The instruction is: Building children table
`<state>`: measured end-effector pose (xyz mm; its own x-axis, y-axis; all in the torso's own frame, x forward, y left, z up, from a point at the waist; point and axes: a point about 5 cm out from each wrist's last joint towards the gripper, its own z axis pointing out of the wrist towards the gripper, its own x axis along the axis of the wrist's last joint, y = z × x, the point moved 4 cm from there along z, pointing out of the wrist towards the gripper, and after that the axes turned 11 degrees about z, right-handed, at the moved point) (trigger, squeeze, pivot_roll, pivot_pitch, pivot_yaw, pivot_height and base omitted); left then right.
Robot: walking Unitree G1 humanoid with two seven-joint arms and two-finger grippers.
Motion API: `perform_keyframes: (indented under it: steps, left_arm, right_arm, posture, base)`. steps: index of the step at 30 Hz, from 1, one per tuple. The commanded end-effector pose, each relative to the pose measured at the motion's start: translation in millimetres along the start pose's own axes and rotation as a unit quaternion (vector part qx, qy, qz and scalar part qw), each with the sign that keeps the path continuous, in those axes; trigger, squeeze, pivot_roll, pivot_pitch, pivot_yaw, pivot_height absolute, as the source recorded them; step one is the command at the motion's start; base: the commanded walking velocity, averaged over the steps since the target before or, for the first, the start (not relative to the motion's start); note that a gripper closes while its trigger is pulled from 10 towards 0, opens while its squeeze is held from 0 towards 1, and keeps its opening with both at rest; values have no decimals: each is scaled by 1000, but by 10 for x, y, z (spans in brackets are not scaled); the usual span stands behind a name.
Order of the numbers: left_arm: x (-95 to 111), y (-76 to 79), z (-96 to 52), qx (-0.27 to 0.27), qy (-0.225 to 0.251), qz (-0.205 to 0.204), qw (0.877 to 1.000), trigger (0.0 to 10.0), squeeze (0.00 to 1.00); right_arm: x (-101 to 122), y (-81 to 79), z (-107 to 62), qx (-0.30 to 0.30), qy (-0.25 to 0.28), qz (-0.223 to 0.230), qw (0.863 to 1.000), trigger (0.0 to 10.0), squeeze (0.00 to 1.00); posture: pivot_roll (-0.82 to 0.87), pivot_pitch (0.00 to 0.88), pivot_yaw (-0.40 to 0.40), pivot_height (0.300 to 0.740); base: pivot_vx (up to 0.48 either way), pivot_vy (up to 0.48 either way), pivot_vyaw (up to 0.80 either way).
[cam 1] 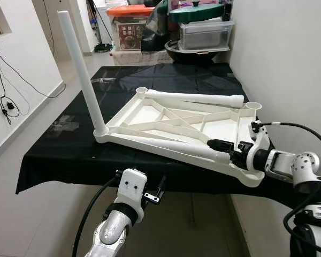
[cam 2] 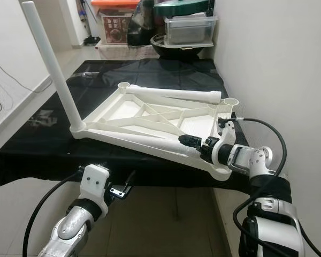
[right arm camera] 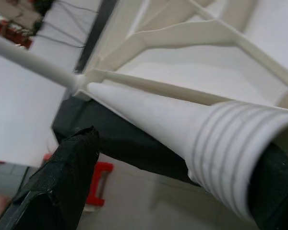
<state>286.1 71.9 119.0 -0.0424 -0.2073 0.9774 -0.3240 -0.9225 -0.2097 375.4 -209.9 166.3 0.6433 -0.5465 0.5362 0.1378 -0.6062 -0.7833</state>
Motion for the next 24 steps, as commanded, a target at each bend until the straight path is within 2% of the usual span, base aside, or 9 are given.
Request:
perform_keyframes:
  steps: [1,5,6,21,24]
  left_arm:
    - [-37,-4,-5,0,-9,1,1000,10000,0]
    - [-42,-1,0,-1,-11,2,1000,10000,0]
    - [-41,1,2,-1,-11,2,1000,10000,0]
    - [-38,7,14,0,-10,3,1000,10000,0]
    - [-40,8,13,-1,-11,1,1000,10000,0]
  right_arm:
    - [-28,-138,35,47,-12,-9,999,10000,0]
    - [-34,-187,37,62,-17,-21,998,10000,0]
    - [-30,-184,43,61,-16,-23,998,0,0]
    - [-16,-207,39,88,-16,-35,995,0,0]
    - [-8,-283,-73,141,-7,-43,989,0,0]
  posture:
    - [-20,27,9,740]
    - [-21,27,11,740]
    - [-22,26,7,740]
    - [-22,25,8,740]
    - [-20,24,7,740]
  base:
    - [0,0,0]
    - [0,0,0]
    - [0,0,0]
    - [0,0,0]
    - [0,0,0]
